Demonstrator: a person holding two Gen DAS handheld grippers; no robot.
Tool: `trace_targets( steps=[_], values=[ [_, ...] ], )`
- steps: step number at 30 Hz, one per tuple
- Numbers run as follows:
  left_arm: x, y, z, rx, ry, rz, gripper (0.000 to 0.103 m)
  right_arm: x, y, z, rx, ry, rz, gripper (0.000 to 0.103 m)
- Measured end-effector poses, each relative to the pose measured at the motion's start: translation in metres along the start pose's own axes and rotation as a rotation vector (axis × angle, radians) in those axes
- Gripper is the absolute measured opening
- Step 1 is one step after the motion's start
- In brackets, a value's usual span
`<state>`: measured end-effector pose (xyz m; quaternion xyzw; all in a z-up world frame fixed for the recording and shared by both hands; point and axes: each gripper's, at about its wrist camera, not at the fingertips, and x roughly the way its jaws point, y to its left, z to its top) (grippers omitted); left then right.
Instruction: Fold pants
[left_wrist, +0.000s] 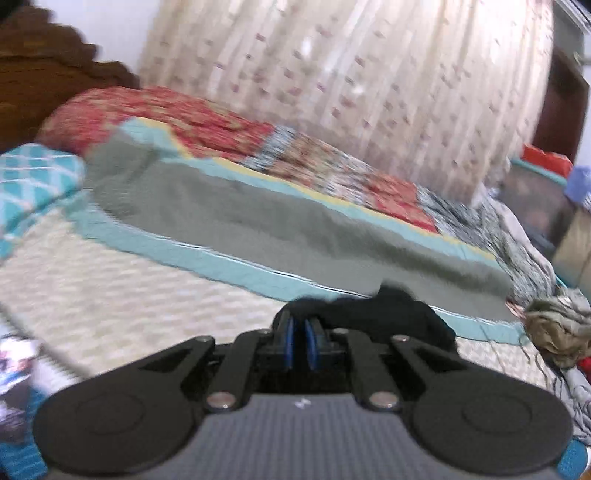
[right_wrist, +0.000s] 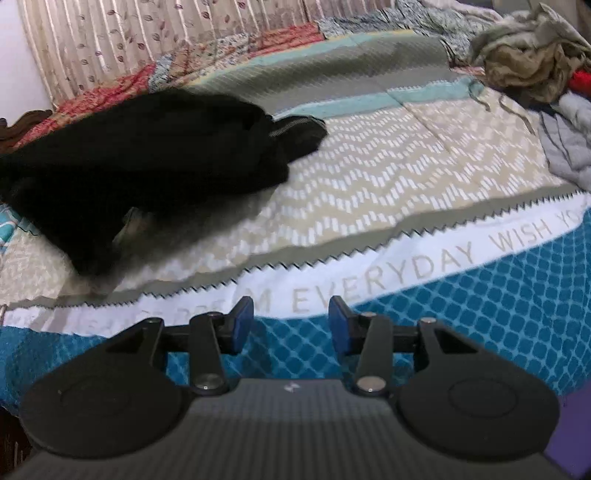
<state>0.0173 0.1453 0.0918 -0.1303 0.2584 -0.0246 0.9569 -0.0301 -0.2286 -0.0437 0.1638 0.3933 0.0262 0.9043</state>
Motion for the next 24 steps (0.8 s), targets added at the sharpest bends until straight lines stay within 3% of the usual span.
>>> trace_targets(
  steps=[3,7,9,12,14,18,24],
  values=[
    [-0.030,0.035,-0.013,-0.021,0.020,0.055,0.007,0.000,0.004,0.010,0.033,-0.011,0.017,0.048],
    [-0.033,0.062,-0.042,-0.047,0.116,0.136,0.014,0.005,0.018,0.019,0.012,-0.006,0.027,0.048],
    [-0.038,0.065,-0.052,-0.053,0.119,0.151,0.026,0.007,0.023,0.020,0.015,0.011,0.048,0.048],
    [-0.040,0.052,-0.050,0.016,0.058,0.185,0.046,0.007,0.028,0.021,0.016,0.027,0.056,0.048],
    [-0.049,0.036,-0.049,0.085,-0.008,0.176,0.052,0.005,0.027,0.021,0.021,0.033,0.056,0.048],
    [-0.048,0.004,-0.047,0.190,-0.043,0.087,0.081,0.011,0.016,0.034,0.042,0.035,0.055,0.048],
    [-0.025,-0.003,-0.063,0.182,0.060,0.079,0.082,0.057,-0.004,0.086,0.105,0.038,0.020,0.057]
  ],
)
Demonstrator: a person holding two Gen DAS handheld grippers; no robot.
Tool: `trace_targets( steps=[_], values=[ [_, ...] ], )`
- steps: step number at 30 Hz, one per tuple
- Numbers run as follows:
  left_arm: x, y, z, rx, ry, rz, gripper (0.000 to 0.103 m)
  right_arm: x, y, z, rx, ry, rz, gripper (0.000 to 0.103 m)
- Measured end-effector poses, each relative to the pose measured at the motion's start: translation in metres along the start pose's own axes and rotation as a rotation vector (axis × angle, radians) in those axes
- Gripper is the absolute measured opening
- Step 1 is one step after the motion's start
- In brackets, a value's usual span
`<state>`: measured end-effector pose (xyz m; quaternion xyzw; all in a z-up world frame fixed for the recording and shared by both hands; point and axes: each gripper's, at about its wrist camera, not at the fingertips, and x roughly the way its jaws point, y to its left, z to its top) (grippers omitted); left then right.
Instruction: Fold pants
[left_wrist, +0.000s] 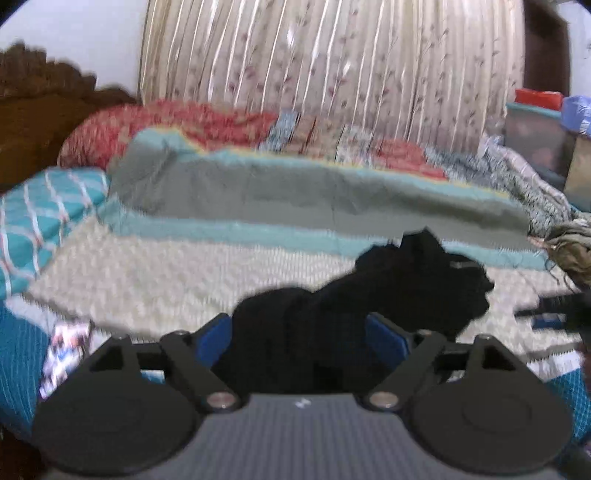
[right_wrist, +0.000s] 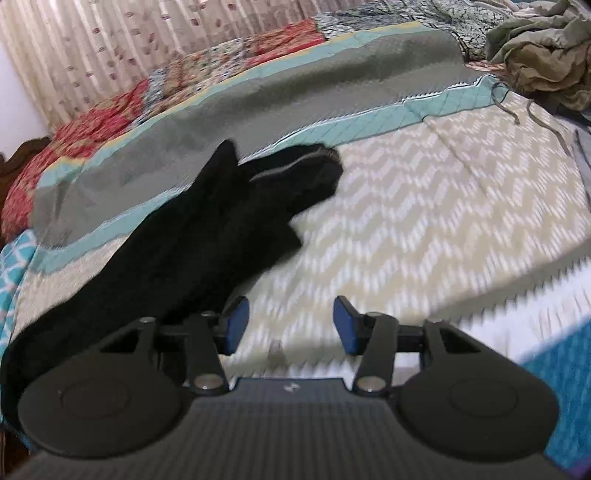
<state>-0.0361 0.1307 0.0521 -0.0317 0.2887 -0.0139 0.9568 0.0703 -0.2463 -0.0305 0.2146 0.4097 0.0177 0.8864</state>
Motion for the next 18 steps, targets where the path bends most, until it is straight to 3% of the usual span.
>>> trace_targets(
  steps=[4,7,8,9,10,12,14,18],
  values=[
    [0.013,-0.002,-0.013,0.009,0.102,-0.021,0.082,0.045,0.004,0.025,0.034,0.034,0.026,0.057],
    [0.028,0.008,-0.028,-0.059,0.205,-0.021,0.079,0.081,0.011,0.033,0.072,0.074,0.019,0.058],
    [0.035,0.012,-0.031,-0.089,0.229,-0.019,0.076,0.091,0.014,0.033,0.087,0.098,0.042,0.052],
    [0.042,0.016,-0.033,-0.116,0.249,-0.015,0.063,0.098,0.017,0.032,0.095,0.123,0.064,0.041],
    [0.050,0.021,-0.033,-0.145,0.269,-0.013,0.038,0.100,0.022,0.030,0.093,0.135,0.068,0.010],
    [0.063,0.035,-0.030,-0.221,0.295,-0.023,0.011,0.083,0.032,0.025,0.074,0.088,0.088,0.010],
    [0.066,0.054,-0.022,-0.303,0.261,-0.021,0.010,0.047,0.036,0.020,0.065,0.050,0.187,0.010],
    [0.061,0.071,0.002,-0.283,0.126,0.086,0.010,-0.041,0.048,-0.007,-0.044,0.014,0.397,0.010]
  ],
)
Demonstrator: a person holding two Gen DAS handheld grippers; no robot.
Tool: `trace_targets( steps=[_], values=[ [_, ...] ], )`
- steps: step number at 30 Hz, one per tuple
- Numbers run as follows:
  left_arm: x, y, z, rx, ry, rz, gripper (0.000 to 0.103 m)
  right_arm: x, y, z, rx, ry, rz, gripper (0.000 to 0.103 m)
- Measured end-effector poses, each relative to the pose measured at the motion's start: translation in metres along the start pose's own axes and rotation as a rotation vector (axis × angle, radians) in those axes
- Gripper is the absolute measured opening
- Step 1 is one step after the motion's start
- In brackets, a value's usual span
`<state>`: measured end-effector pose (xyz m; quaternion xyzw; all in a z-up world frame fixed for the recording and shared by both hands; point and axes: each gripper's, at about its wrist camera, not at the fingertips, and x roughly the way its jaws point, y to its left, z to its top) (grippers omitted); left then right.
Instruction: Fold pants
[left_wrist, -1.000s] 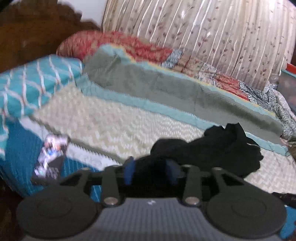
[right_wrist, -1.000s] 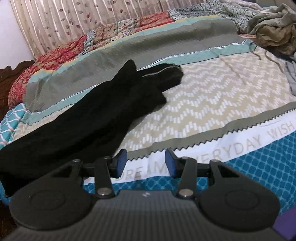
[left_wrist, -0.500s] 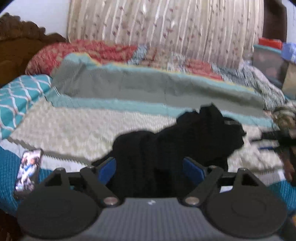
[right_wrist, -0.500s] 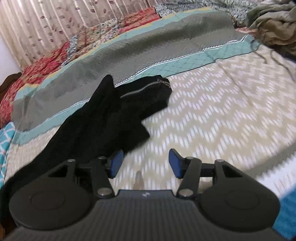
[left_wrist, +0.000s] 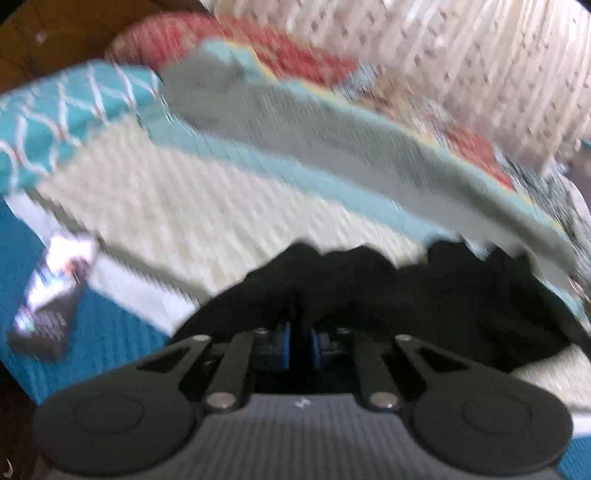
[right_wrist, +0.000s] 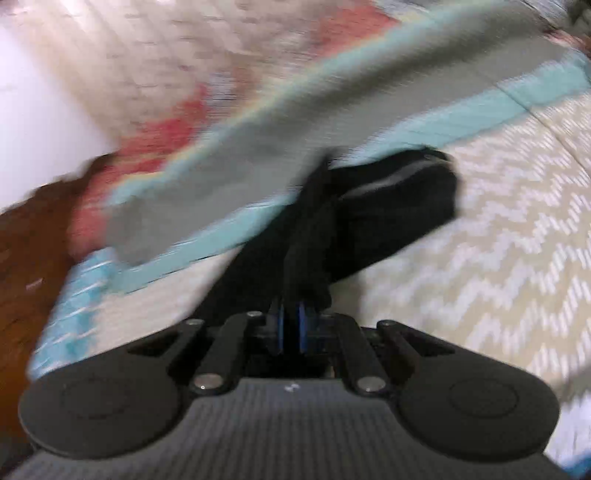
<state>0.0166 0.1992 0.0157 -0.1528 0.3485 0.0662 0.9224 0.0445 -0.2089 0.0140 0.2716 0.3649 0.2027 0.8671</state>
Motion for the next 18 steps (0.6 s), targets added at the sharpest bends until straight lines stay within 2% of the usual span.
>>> trace_targets(
  steps=[3,4,5,8,10,13,16,18],
  values=[
    [0.007,0.009,0.010,-0.053,0.001,0.020,0.011,-0.030,0.019,-0.025,-0.101,0.034,0.065,0.017],
    [0.009,0.010,0.009,-0.070,0.012,0.016,0.012,-0.034,0.017,-0.030,-0.115,0.044,0.059,0.022],
    [0.010,0.011,0.007,-0.082,0.023,0.014,0.015,-0.037,0.013,-0.035,-0.121,0.034,0.026,0.033],
    [0.007,0.007,-0.002,-0.038,0.031,0.020,0.035,-0.033,-0.023,-0.026,-0.013,-0.014,-0.113,0.038],
    [0.003,0.001,-0.008,-0.002,0.036,0.040,0.063,-0.027,-0.057,-0.012,0.119,-0.055,-0.181,0.038],
    [-0.003,-0.006,-0.016,0.018,0.073,-0.021,0.074,-0.016,-0.087,0.014,0.210,-0.111,-0.267,0.038],
    [-0.012,-0.014,-0.033,0.014,0.115,-0.099,0.089,0.006,-0.099,0.046,0.202,-0.139,-0.325,0.038],
    [-0.010,-0.024,-0.044,0.015,0.157,-0.145,0.094,0.027,-0.103,0.065,0.188,-0.130,-0.363,0.038]
  ],
)
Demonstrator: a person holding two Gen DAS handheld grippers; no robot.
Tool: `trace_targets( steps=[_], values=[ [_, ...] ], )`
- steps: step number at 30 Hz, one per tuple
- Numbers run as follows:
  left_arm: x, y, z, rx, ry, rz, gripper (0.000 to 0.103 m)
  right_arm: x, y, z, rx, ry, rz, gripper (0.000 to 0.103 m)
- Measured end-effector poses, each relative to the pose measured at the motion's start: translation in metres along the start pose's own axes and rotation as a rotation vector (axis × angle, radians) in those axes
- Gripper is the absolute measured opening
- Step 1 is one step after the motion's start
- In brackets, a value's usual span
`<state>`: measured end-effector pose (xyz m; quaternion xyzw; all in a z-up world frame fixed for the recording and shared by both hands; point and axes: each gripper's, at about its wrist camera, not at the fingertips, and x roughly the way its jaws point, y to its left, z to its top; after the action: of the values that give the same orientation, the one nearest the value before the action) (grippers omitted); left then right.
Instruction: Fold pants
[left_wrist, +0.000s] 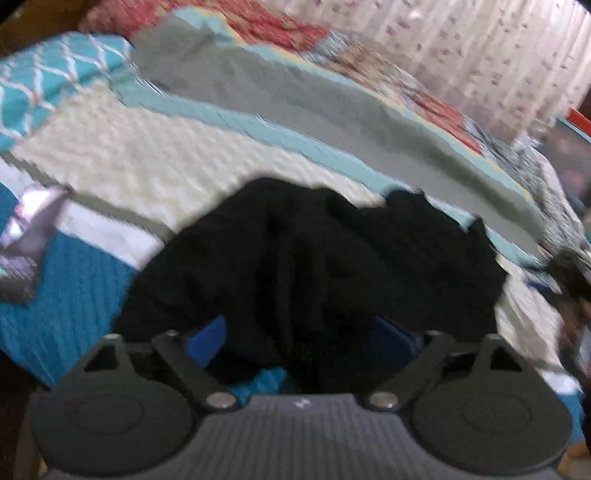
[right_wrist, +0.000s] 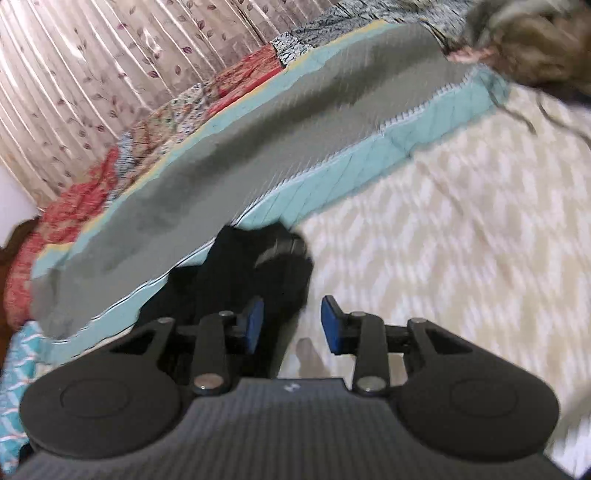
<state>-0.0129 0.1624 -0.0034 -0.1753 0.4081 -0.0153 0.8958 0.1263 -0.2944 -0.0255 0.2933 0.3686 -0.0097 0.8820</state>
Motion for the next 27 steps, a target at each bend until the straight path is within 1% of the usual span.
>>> trace_targets(
  steps=[2,5,6,7,8,9,10,12,13,14,16,18,19,20,21,22,23,24,25,27],
  values=[
    [0.009,-0.012,-0.009,0.029,0.033,-0.022,0.095,0.022,-0.001,0.012,0.010,0.017,-0.008,0.039],
    [0.028,-0.027,-0.012,0.077,0.052,0.002,0.093,0.058,-0.001,0.015,-0.010,0.056,-0.066,0.046],
    [0.035,-0.031,-0.012,0.097,0.053,0.016,0.081,0.068,-0.003,0.011,-0.002,0.095,-0.061,0.045],
    [0.041,-0.035,-0.012,0.118,0.063,0.042,0.069,0.078,-0.007,0.011,-0.006,0.125,-0.061,0.034],
    [0.048,-0.039,-0.013,0.141,0.077,0.083,0.045,0.078,-0.003,0.007,-0.029,0.121,-0.080,0.024],
    [0.055,-0.039,-0.010,0.150,0.091,0.108,0.030,0.071,0.001,0.004,-0.053,0.094,-0.080,0.024],
    [0.056,-0.038,-0.007,0.134,0.095,0.101,0.022,0.061,0.003,0.002,-0.064,0.071,-0.064,0.021],
    [0.054,-0.027,0.005,0.071,0.090,0.053,0.017,0.034,0.005,0.005,-0.074,0.013,-0.047,0.017],
    [0.052,-0.021,0.012,0.046,0.080,0.034,0.014,0.021,0.004,0.007,-0.084,-0.020,-0.047,0.006],
    [0.048,-0.016,0.018,0.031,0.059,0.030,0.014,0.001,0.001,0.010,-0.095,-0.054,-0.043,0.005],
    [0.040,-0.012,0.031,0.030,0.001,0.048,0.013,-0.042,-0.010,0.015,-0.108,-0.141,-0.052,0.005],
    [0.032,-0.011,0.048,0.049,-0.068,0.075,0.012,-0.079,-0.025,0.021,-0.118,-0.223,-0.101,0.005],
    [0.029,-0.011,0.057,0.050,-0.099,0.086,0.010,-0.095,-0.035,0.022,-0.111,-0.258,-0.126,0.005],
    [0.025,-0.011,0.066,0.053,-0.145,0.107,0.008,-0.114,-0.045,0.023,-0.102,-0.298,-0.158,0.005],
    [0.022,-0.013,0.076,0.067,-0.200,0.137,0.008,-0.131,-0.055,0.023,-0.101,-0.336,-0.196,0.005],
    [0.021,-0.016,0.085,0.078,-0.238,0.172,0.011,-0.141,-0.065,0.023,-0.111,-0.367,-0.241,0.005],
    [0.022,-0.018,0.093,0.071,-0.245,0.201,0.016,-0.153,-0.074,0.023,-0.126,-0.382,-0.297,0.005],
    [0.022,-0.018,0.099,0.056,-0.234,0.206,0.031,-0.155,-0.083,0.022,-0.123,-0.367,-0.339,0.005],
    [0.023,-0.019,0.104,0.036,-0.225,0.192,0.041,-0.150,-0.090,0.023,-0.103,-0.345,-0.362,0.009],
    [0.014,-0.020,0.102,0.024,-0.241,0.164,0.045,-0.159,-0.108,0.017,-0.031,-0.338,-0.391,0.011]
  ],
)
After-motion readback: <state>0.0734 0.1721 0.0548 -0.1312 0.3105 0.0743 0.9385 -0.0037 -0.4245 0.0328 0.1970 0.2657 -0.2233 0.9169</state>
